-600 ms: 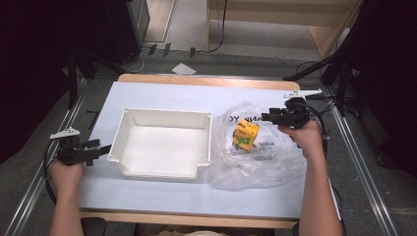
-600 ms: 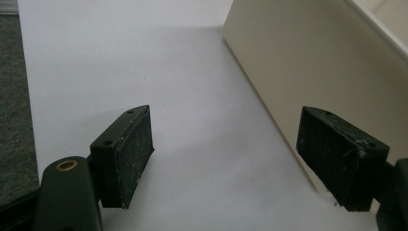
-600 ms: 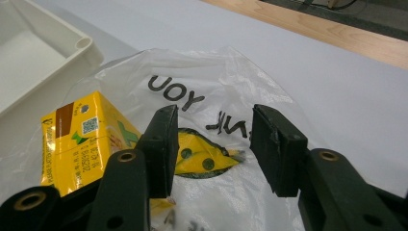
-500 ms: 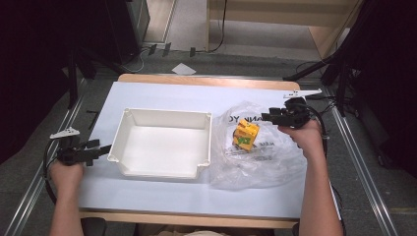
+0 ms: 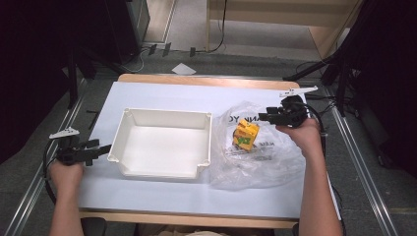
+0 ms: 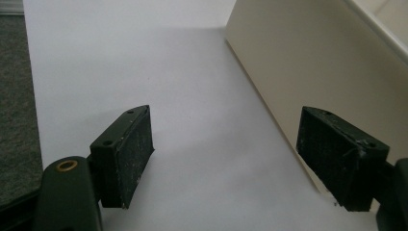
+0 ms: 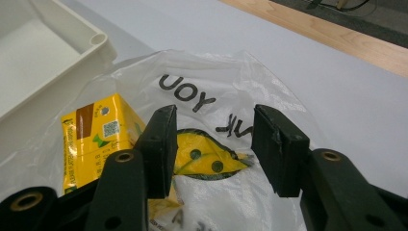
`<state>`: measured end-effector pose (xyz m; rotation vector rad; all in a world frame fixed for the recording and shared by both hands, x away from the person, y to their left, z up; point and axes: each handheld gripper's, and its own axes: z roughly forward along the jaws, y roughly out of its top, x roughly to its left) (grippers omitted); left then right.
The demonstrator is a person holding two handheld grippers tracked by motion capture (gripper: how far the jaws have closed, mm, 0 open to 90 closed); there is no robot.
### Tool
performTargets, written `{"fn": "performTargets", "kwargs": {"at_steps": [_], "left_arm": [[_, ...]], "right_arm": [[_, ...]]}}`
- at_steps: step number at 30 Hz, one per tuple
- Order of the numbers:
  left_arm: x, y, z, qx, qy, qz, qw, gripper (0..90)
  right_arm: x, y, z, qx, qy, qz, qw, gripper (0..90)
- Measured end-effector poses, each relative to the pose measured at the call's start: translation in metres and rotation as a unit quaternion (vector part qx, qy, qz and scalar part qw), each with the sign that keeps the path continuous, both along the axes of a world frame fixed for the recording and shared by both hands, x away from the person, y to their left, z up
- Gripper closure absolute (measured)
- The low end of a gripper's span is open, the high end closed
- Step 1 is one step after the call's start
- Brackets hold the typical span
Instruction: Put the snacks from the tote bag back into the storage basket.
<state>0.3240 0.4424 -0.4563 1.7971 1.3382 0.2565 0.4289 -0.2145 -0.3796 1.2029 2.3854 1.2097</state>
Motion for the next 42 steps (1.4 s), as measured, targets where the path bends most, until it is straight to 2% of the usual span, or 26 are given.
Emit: {"fn": "performTargets", "kwargs": {"at_steps": [11,31,42], "left_arm": [[0.0,0.0,0.0,0.0,-0.001,0.001,1.0,21.6],[0.003,0.001,0.001,-0.004,-0.003,0.002,1.0,21.5],[0.003,0.001,0.001,-0.005,-0.004,0.002,1.0,21.6]], "right_arm": [[-0.003,0.005,0.005,-0.017,-0.001,0.008,0.9998,50.5],[-0.008,0.007,0.01,-0.02,0.0,0.014,0.9997,50.1],[-0.014,0.009,0.021,-0.03,-0.001,0.018,0.9994,49.7]]}}
